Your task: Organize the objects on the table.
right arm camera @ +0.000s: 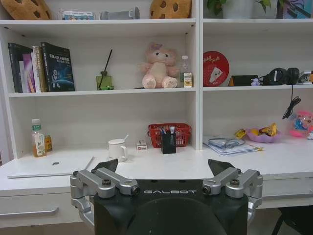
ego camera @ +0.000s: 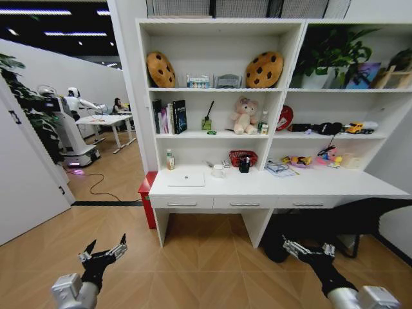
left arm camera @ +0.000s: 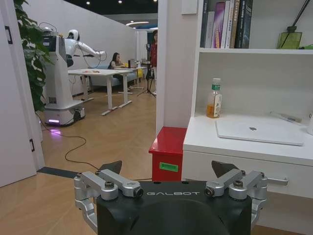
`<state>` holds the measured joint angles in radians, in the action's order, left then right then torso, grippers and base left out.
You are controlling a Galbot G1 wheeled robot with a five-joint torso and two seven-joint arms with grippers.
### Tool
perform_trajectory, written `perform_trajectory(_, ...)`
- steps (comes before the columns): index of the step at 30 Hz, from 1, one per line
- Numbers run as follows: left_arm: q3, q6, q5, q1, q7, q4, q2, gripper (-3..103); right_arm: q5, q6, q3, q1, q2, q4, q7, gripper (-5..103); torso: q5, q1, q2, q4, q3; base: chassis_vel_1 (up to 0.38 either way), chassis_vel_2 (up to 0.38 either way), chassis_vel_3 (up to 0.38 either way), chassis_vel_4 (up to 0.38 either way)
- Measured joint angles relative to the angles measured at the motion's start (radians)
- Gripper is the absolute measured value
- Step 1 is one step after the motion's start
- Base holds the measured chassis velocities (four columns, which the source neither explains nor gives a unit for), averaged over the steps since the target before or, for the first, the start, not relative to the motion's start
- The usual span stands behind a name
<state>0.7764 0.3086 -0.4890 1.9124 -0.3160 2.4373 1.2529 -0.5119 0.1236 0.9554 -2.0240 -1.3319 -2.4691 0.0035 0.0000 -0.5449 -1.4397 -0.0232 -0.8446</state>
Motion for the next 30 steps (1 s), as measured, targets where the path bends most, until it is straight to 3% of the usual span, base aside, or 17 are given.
perform_trajectory(30, 0.000, 0.000, 0.000, 0.000, 0.000, 0.000, 0.000, 100, 0.000, 0.000, 0.000, 0.000, 0.000, 0.000, 0.000, 100, 0.0000, 0.000, 0.000, 0.0000, 0.000, 0.000, 0.000, 0.000, 0.000)
